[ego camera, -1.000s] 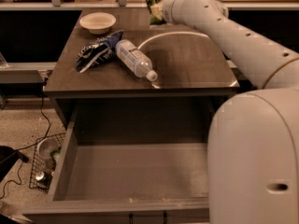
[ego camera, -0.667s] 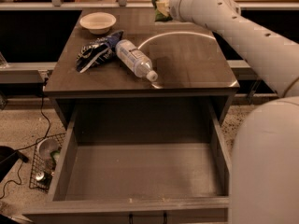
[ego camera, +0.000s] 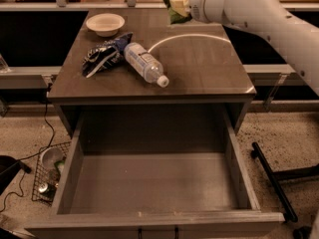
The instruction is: Place green jalapeno chip bag into top drawer
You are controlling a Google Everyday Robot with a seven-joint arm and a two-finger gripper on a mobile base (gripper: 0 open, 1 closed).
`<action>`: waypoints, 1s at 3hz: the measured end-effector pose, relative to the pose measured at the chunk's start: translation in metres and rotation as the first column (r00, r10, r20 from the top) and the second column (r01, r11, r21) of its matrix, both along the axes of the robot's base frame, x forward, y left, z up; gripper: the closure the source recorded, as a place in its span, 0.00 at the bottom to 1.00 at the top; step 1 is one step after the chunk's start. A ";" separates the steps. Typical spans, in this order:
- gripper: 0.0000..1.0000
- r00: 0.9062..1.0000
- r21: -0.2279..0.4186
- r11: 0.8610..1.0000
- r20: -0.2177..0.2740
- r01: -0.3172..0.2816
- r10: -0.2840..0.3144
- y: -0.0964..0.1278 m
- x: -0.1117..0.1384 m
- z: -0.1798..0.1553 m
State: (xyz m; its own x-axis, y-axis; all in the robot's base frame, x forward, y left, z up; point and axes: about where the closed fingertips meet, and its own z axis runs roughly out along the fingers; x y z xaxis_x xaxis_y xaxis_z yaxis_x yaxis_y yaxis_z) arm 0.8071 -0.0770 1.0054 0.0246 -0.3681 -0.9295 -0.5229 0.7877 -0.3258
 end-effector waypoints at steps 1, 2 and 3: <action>1.00 0.999 -0.014 1.000 0.027 -0.016 0.016 -0.004 -0.049 0.015; 1.00 0.999 -0.009 1.000 0.046 -0.026 0.026 -0.014 -0.092 0.013; 1.00 0.998 -0.004 1.000 0.066 -0.019 0.019 -0.025 -0.131 0.006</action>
Offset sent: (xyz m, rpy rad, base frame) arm -0.1532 -0.0358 0.0141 0.0075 -0.0813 0.0355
